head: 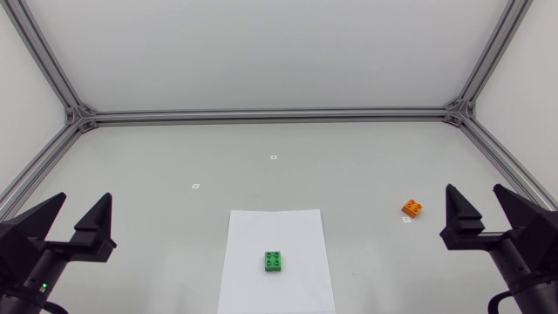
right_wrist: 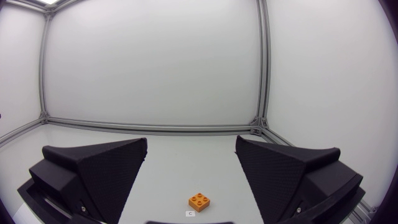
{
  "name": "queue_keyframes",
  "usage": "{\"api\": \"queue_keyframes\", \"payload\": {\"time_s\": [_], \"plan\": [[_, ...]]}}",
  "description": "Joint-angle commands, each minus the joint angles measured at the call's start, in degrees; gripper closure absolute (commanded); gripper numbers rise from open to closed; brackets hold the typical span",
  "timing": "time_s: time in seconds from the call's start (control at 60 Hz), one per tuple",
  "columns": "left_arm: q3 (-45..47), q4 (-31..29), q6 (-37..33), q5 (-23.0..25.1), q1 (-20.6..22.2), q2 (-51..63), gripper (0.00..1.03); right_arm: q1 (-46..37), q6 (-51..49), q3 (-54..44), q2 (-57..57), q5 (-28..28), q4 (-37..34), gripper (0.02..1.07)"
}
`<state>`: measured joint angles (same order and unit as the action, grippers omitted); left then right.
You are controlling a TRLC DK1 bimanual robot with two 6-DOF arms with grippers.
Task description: Pick up the orange 2x2 brick with the right arm and stack it on top of the green 2x2 brick in the center
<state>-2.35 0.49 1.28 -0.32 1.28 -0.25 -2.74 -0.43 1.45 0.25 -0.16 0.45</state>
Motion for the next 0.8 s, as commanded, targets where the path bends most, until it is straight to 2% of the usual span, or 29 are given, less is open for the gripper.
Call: {"api": "queue_keyframes", "payload": {"time_s": [0.0,0.15,0.617,0.733,0.783], "plan": [[2.35,-0.84,-0.75,0.23,-0.31,-0.45,0.04,0.11,-0.36,2.24,-0.25,0.16,1.31,0.06],[2.35,-0.84,-0.75,0.23,-0.31,-0.45,0.04,0.11,-0.45,6.81,4.23,0.34,1.31,0.06],[2.35,-0.76,-0.75,0.23,-0.31,-0.45,0.04,-1.04,-0.36,24.21,29.46,2.36,0.34,0.06],[2.35,-0.84,-0.75,0.23,-0.31,-0.45,0.04,-2.18,-0.36,28.25,37.01,1.39,-1.77,0.06],[2.35,-0.84,-0.75,0.23,-0.31,-0.45,0.04,-2.79,-0.36,31.51,41.67,1.22,-5.02,0.06]]}}
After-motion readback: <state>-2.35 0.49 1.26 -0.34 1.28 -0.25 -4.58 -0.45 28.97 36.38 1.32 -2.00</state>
